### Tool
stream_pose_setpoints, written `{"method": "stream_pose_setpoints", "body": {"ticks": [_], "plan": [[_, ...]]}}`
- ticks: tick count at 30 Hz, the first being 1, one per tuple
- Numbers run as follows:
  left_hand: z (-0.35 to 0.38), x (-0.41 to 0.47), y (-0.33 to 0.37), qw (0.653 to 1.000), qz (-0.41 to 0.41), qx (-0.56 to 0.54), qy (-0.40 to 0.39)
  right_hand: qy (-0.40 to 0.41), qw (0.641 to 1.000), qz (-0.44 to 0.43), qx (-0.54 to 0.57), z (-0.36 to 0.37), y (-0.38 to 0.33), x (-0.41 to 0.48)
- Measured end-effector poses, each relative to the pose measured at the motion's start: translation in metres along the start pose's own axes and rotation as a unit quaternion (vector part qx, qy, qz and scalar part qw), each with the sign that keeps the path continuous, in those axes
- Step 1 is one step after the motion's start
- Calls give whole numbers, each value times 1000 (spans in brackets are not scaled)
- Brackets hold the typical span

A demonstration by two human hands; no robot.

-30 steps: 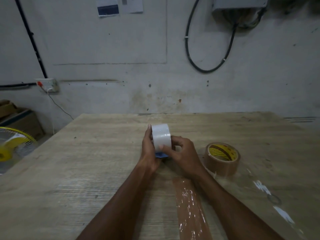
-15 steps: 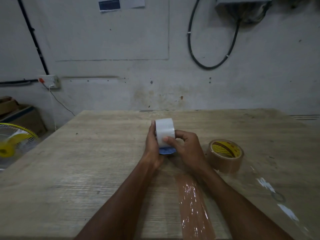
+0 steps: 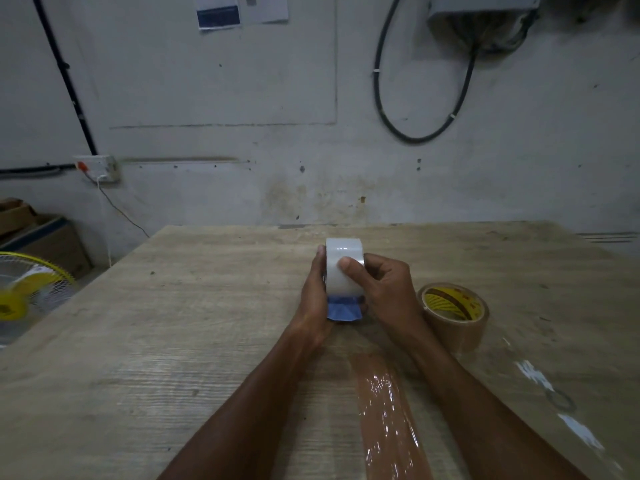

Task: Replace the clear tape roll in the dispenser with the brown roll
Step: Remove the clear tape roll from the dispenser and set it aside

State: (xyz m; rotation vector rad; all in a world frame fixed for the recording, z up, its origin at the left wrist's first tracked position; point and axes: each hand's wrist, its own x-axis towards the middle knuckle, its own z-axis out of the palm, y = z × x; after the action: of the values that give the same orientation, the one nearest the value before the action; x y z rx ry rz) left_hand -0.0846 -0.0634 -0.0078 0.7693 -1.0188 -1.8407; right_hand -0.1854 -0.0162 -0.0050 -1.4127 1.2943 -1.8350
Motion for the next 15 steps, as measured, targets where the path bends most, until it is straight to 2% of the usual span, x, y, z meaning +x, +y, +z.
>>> {"method": "stream_pose_setpoints", "body": {"ticks": [15], "plan": [[-3,5,-3,1000,3,-26,7,31,999,12,-14,8,-5,0]]}}
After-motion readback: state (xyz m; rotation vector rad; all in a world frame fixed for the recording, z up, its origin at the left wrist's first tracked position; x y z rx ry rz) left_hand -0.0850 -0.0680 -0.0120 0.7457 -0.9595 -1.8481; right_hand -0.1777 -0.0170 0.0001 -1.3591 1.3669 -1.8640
